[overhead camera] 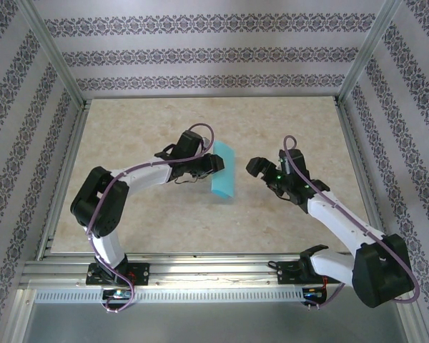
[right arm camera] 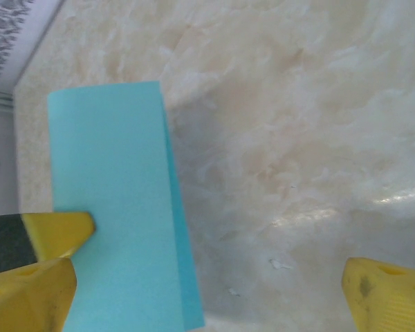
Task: Fold a paper plane with a square sheet of paper (pick it up from the middle)
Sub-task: First fold the square sheet of paper in half at the center of the table.
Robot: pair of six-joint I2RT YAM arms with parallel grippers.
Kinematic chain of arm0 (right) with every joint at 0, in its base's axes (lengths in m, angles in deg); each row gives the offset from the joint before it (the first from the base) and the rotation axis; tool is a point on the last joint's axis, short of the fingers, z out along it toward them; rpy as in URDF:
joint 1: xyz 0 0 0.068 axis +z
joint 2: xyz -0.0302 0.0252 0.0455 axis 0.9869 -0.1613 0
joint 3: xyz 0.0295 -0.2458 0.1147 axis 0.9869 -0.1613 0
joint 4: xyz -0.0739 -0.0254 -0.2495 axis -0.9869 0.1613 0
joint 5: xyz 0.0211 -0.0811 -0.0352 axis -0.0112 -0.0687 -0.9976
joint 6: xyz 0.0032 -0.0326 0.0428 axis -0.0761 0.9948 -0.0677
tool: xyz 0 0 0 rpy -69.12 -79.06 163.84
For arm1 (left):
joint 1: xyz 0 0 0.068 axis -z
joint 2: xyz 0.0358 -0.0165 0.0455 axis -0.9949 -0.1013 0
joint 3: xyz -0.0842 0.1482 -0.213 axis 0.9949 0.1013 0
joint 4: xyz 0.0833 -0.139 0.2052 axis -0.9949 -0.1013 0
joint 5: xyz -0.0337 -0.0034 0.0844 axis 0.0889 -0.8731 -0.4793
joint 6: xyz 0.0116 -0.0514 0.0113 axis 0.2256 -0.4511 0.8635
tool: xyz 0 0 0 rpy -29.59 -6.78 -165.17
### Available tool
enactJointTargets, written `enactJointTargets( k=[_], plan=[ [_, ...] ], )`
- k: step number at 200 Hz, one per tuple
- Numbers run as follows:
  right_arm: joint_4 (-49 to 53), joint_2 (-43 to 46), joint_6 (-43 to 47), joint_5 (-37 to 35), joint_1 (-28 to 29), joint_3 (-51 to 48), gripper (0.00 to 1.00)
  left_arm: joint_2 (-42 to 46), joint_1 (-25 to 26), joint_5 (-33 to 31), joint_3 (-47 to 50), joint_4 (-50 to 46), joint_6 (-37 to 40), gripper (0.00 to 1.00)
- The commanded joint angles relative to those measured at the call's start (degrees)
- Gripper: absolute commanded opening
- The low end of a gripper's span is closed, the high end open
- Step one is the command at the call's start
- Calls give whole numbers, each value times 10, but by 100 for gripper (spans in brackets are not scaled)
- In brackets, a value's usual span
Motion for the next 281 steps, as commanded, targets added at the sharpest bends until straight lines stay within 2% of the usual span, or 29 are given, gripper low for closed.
enactJointTargets(
  k=[1, 29, 57, 81, 127, 154, 231, 281],
  plan=[
    [-110, -2, -13, 111, -27, -25, 98, -4, 8, 39, 31, 133, -75, 40],
    [-155, -33, -22, 159, -36, -21, 98, -22, 12, 34, 50, 159, -88, 40],
    [-133, -74, 2, 197, -33, 16, 98, -44, 20, 33, 71, 195, -120, 40],
    [-139, -88, 8, 187, -24, 15, 98, -48, 26, 15, 80, 184, -113, 40],
    [-136, -106, 19, 174, -3, 11, 98, -43, 37, -41, 88, 107, -91, 41],
    [-141, -123, 12, 180, 0, 14, 94, -42, 43, -62, 89, 85, -82, 41],
    [-104, -124, 4, 140, 1, 16, 98, -34, 42, -119, 38, -51, 4, 52],
    [-83, -112, 22, 150, -11, 25, 98, -24, 42, -140, 25, -86, 37, 57]
  ],
)
